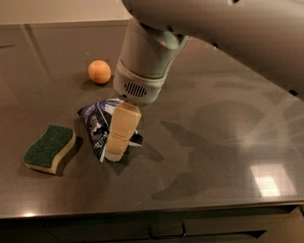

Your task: Pick blue chip bag

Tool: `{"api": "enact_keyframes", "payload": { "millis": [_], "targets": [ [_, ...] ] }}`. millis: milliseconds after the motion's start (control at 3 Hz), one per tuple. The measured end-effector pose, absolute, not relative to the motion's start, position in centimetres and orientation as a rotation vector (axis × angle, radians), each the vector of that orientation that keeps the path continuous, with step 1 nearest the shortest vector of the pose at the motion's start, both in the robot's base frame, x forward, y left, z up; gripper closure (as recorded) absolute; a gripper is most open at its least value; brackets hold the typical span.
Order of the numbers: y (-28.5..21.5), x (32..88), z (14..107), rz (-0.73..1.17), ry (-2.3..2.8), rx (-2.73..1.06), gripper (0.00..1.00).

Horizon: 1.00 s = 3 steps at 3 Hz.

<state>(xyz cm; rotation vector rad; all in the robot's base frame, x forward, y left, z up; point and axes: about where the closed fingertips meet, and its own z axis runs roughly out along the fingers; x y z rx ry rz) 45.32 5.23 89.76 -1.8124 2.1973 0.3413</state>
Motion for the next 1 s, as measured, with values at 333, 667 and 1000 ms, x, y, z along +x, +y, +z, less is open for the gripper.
{"api": "enact_keyframes", "payload": {
  "millis": [333, 667, 1000],
  "targets": [
    [7.3, 45.3, 88.4, 0.323, 2.192, -1.805, 0.00],
    [9.0, 45.7, 87.7, 0.307, 2.194, -1.797, 0.00],
    [10.3, 46.0, 87.3, 0.287, 2.217, -1.793, 0.00]
  ]
}}
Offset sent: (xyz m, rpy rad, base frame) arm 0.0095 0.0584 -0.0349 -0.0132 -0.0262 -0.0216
